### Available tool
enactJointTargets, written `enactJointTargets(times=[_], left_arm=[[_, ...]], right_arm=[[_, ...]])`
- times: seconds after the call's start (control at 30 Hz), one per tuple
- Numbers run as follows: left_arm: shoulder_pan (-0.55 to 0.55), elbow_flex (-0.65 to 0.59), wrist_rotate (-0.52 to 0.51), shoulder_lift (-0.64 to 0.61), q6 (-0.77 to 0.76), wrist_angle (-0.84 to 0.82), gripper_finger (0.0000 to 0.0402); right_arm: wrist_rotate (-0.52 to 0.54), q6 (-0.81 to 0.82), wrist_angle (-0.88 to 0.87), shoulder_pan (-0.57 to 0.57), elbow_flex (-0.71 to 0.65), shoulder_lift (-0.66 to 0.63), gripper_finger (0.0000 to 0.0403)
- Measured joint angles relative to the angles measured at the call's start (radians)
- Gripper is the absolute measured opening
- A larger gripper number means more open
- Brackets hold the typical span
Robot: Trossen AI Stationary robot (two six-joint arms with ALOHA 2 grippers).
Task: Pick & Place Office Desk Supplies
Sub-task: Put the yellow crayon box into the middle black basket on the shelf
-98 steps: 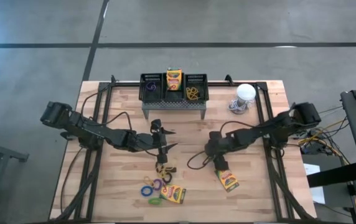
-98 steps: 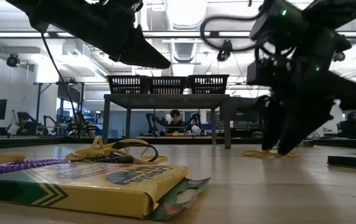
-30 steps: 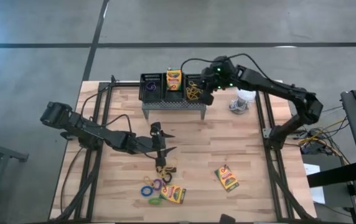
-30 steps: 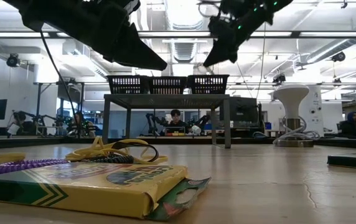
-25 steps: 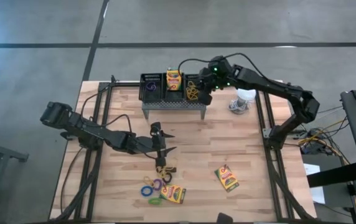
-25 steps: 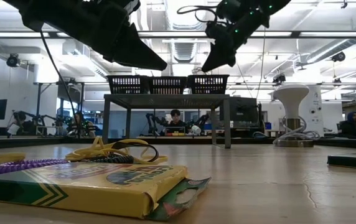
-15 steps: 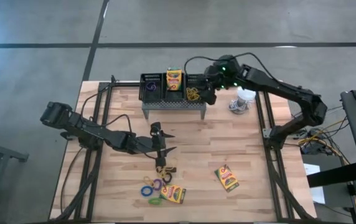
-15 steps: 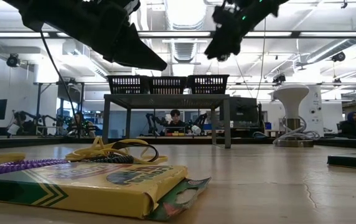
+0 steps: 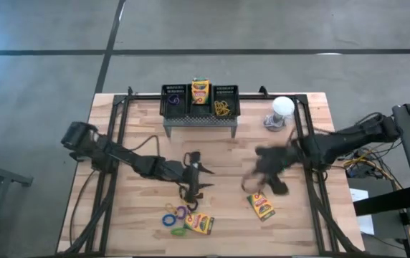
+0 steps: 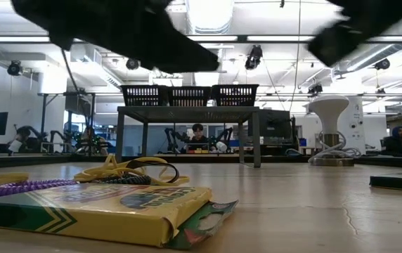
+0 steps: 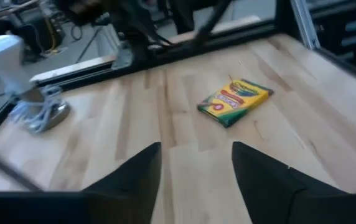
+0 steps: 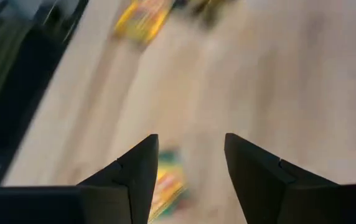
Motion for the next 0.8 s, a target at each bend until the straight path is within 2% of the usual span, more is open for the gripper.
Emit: enactJointTargets(times=[0.07,0.17,0.3,0.4,0.53,0.7,0.73,0.8], left_arm=[[0.001,0.074,0.007,0.067,0.018,-0.033,0.0179],[0.005,0.206,0.006,0.149,0.02,-0.208,0.0148],[0.006,0.36,0.006,0.211,0.018,-0.459,0.011],[0.006,0.407,0.005,0.234,0.011,-0.496,0.0092],[0.007,0.409,0.002,0.244,0.008,-0.487,0.0074],[0.007,0.405,-0.002,0.241,-0.023,-0.509,0.0067],[0.007,0.405,-0.002,0.24,-0.024,-0.508,0.0067],[0.007,0.405,-0.002,0.239,-0.03,-0.51,0.0067]], right_arm=[[-0.025,0.102,-0.017,0.091,-0.054,-0.009,0.0174],[-0.072,0.258,-0.008,0.184,-0.132,0.011,0.0162],[-0.114,0.334,0.013,0.237,-0.201,0.077,0.0135],[-0.152,0.339,0.085,0.241,-0.23,0.135,0.0112],[-0.145,0.322,0.131,0.238,-0.24,0.246,0.0088],[0.007,0.219,0.206,0.221,-0.168,0.385,0.0067],[0.089,0.18,0.235,0.215,-0.144,0.409,0.0064],[0.336,0.131,0.287,0.215,-0.087,0.439,0.0058]])
